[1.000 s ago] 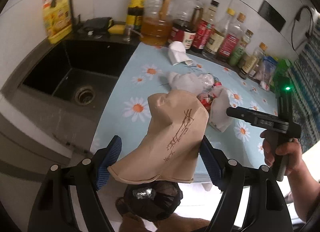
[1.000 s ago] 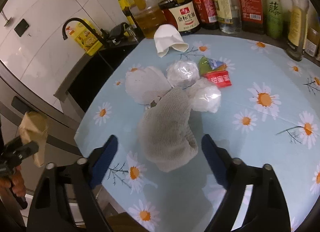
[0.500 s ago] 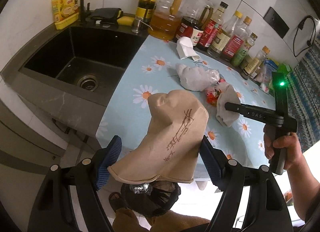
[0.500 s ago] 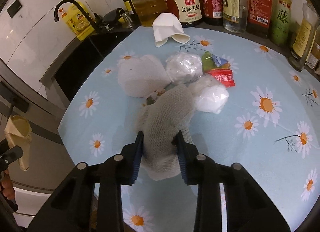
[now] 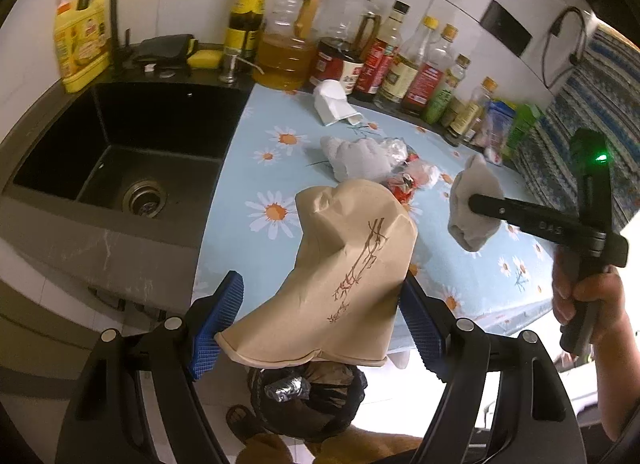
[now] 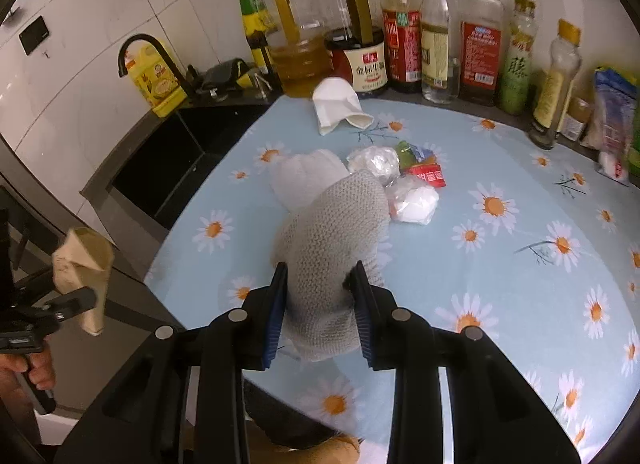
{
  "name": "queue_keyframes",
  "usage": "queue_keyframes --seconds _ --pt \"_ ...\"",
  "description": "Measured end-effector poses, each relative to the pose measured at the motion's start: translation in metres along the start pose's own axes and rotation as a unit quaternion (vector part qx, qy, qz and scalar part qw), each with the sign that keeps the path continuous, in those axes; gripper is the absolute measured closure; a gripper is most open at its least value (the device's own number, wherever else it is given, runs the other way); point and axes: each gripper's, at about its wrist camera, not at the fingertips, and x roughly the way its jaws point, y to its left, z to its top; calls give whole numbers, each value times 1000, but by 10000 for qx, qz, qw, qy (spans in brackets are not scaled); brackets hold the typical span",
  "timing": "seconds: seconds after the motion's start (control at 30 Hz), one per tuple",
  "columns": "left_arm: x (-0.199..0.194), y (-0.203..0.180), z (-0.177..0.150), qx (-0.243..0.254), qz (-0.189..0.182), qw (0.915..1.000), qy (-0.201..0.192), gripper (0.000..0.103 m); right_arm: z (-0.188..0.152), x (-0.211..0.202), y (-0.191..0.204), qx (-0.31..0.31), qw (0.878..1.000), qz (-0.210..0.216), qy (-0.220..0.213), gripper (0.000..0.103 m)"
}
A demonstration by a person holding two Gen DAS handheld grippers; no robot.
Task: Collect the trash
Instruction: 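Lower both tools over the trash bin and open them to drop the items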
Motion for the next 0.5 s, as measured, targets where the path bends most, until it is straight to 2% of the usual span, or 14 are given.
queue_keyframes --seconds 0.2,0.5 --pt "11 4 -6 259 -357 9988 204 27 -30 -18 28 289 9996 49 -30 70" --pt "27 1 -31 639 -731 9932 646 27 -83 -20 58 769 9968 196 122 70"
